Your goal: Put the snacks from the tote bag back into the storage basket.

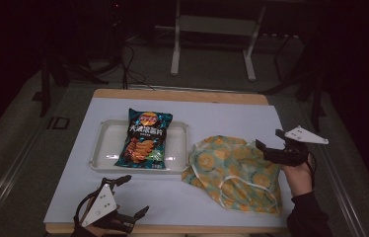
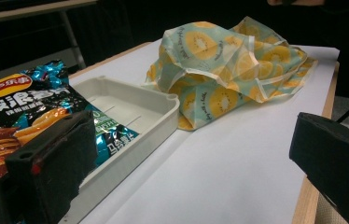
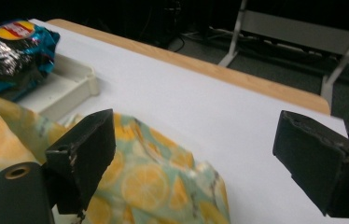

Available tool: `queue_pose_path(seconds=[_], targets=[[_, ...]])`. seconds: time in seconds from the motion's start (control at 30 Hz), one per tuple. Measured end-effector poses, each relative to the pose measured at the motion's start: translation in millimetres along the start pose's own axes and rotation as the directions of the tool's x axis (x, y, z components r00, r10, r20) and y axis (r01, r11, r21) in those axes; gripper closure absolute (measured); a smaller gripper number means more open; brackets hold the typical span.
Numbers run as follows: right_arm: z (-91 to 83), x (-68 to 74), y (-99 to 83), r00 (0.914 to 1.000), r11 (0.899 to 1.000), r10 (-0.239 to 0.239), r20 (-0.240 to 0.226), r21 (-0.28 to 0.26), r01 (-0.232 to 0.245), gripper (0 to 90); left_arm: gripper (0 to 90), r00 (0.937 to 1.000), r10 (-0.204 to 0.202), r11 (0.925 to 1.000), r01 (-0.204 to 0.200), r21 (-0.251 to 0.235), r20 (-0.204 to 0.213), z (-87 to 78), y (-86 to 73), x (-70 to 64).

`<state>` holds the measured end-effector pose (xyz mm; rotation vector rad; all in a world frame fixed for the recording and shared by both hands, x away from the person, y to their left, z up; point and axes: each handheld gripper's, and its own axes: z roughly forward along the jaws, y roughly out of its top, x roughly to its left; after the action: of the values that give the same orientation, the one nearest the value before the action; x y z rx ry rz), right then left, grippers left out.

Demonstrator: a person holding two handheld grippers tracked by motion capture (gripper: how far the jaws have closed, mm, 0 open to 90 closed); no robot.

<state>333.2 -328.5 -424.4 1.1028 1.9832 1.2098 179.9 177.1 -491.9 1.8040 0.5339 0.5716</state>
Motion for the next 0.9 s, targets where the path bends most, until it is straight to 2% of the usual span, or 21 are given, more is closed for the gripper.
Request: queue_pose_path(seconds=[0.13, 0.4, 0.43, 0.5, 0.53, 0.57, 0.73, 0.87, 0.9], targets=[[-5.0, -2.8, -15.9, 0.9992, 1.000, 0.011, 0.038, 0.007, -0.011, 12.9, 1.5, 1.0000, 0.000, 1.0000, 0.000, 0.004, 0.002, 1.0, -0.3, 0.2], [-12.1, -3.0, -29.5, 0.9946, 1.000, 0.022, 0.101, 0.005, -0.023, 13.5, 1.5, 1.0000, -0.001, 1.0000, 0.001, 0.003, 0.001, 1.2, -0.4, 0.5], [-14.1, -2.7, -34.5, 0.9891, 0.999, 0.032, 0.144, 0.002, -0.033, 13.7, 1.5, 1.0000, 0.000, 1.0000, 0.000, 0.004, 0.002, 1.4, -0.4, 0.5], [-15.8, -2.8, -39.2, 0.9843, 0.999, 0.040, 0.172, -0.007, -0.039, 13.7, 1.5, 1.0000, 0.002, 1.0000, -0.002, 0.005, 0.003, 1.4, -0.5, 0.4], [-15.8, -2.8, -39.2, 0.9843, 0.999, 0.040, 0.172, -0.007, -0.039, 13.7, 1.5, 1.0000, 0.002, 1.0000, -0.002, 0.005, 0.003, 1.4, -0.5, 0.4], [-18.7, -3.5, -45.3, 0.9785, 0.998, 0.055, 0.199, -0.020, -0.052, 13.6, 1.5, 1.0000, 0.003, 1.0000, -0.003, 0.005, 0.003, 1.3, -0.5, 0.3], [-25.6, -6.0, -55.5, 0.9738, 0.995, 0.092, 0.208, -0.058, -0.081, 13.6, 1.5, 1.0000, 0.000, 1.0000, 0.000, 0.008, 0.009, 2.2, -1.1, 0.8], [-28.8, -6.5, -59.7, 0.9699, 0.994, 0.093, 0.225, -0.076, -0.077, 13.6, 1.5, 0.9999, 0.002, 0.9999, -0.002, 0.011, 0.011, 3.0, -1.3, 0.7], [-30.9, -7.2, -61.8, 0.9655, 0.992, 0.097, 0.242, -0.099, -0.075, 13.6, 1.5, 0.9999, 0.001, 0.9999, -0.001, 0.012, 0.013, 3.3, -1.3, 0.8]])
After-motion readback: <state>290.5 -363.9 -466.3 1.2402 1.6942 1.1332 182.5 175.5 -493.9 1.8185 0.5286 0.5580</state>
